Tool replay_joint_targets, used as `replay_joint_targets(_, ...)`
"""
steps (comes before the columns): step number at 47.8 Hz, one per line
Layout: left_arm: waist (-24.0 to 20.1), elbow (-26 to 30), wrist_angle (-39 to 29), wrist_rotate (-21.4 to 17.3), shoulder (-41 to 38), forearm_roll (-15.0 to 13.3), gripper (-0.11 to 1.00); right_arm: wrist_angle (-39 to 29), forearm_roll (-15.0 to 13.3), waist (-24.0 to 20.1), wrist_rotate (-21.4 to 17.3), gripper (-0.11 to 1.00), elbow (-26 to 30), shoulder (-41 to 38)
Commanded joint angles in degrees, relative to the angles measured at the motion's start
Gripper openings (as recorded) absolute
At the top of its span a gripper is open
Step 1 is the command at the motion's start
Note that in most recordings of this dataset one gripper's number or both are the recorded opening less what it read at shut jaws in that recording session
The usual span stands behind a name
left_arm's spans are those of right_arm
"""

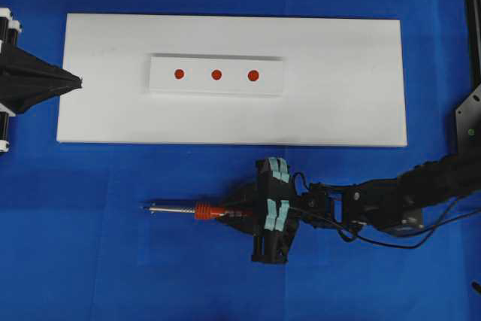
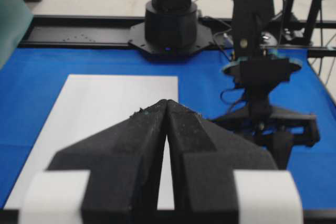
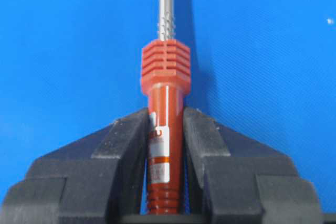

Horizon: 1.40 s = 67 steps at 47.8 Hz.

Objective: Touch the tip of the soldering iron to the mark.
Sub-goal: 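Lift the iron and carry it over the red-dot strip, tip down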

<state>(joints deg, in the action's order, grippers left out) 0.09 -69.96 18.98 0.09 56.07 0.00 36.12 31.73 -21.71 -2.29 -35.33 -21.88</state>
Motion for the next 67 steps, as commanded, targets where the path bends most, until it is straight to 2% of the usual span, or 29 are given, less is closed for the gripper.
replay_joint_targets(1, 0.09, 0.53, 0.53, 0.00, -0.18, 0.09, 0.00, -2.20, -0.18, 0.00, 1.49, 0.06, -0.09, 6.15)
replay_joint_targets(7, 0.09, 0.53, 0.70, 0.00, -0.18, 0.09, 0.00, -6.42, 0.00, 0.18, 6.33, 0.06, -0.70, 12.39)
replay_joint_targets(16, 0.09, 0.44, 1.49, 0.09, -0.18, 0.09, 0.00, -14.50, 0.35, 1.32, 10.11, 0.06, -0.88, 20.74)
replay_joint_targets(23, 0.09, 0.44, 1.58, 0.09, -0.18, 0.09, 0.00, -18.19, 0.26, 1.76, 11.16, 0.06, -0.88, 24.17)
replay_joint_targets(38, 0.09, 0.44, 1.67, 0.09, -0.18, 0.09, 0.00, -19.51, -0.18, 3.43, 12.04, 0.06, -0.88, 24.43)
replay_joint_targets(46, 0.09, 0.35, 1.67, 0.09, -0.18, 0.09, 0.00, -24.35, -0.70, 8.35, 17.23, 0.06, -0.88, 25.75)
replay_joint_targets(61, 0.09, 0.09, 1.67, 0.09, -0.18, 0.18, 0.00, -34.63, -1.14, 23.03, 29.44, 0.06, -0.53, 29.44)
replay_joint_targets(67, 0.09, 0.00, 1.67, 0.09, -0.18, 0.18, 0.00, -37.62, -1.32, 27.95, 32.78, 0.06, 0.35, 29.62)
